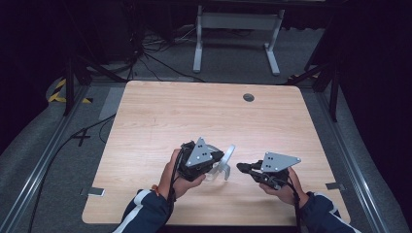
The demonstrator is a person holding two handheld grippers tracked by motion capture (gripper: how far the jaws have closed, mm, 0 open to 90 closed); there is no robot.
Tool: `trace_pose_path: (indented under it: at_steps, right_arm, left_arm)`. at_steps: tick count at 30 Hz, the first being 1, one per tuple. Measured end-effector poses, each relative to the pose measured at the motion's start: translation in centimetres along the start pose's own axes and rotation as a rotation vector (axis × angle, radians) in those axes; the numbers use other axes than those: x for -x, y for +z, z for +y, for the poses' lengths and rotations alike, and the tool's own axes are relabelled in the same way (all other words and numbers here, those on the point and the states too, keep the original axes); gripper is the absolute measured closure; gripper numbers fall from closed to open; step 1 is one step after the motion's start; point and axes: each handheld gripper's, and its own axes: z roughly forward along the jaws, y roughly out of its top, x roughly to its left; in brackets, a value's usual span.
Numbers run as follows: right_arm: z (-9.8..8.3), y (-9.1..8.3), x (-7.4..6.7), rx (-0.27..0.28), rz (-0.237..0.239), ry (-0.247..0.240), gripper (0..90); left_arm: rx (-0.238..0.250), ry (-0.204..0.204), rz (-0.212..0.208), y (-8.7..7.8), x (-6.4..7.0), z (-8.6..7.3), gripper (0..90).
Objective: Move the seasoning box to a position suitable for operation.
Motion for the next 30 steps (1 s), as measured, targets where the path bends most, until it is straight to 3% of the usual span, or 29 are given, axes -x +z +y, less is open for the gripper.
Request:
trace_pose_path:
  at_steps: [9, 16, 30]
  right_arm:
    - [-0.7, -1.0, -0.2, -0.015, -0.026, 0.013, 89.3]
    - [-1.0, -1.3, -0.3, -0.029, -0.035, 0.016, 88.9]
    - [-1.1, -1.5, -0.1, -0.034, -0.029, 0.018, 88.1]
  left_arm:
    - [-0.001, 0.013, -0.037, 0.9, 0.1, 0.5, 87.0]
    - [-0.007, 0.021, -0.037, 1.0, -0.1, 0.5, 84.8]
    - [-0.026, 0.02, 0.018, -0.2, -1.4, -0.3, 84.7]
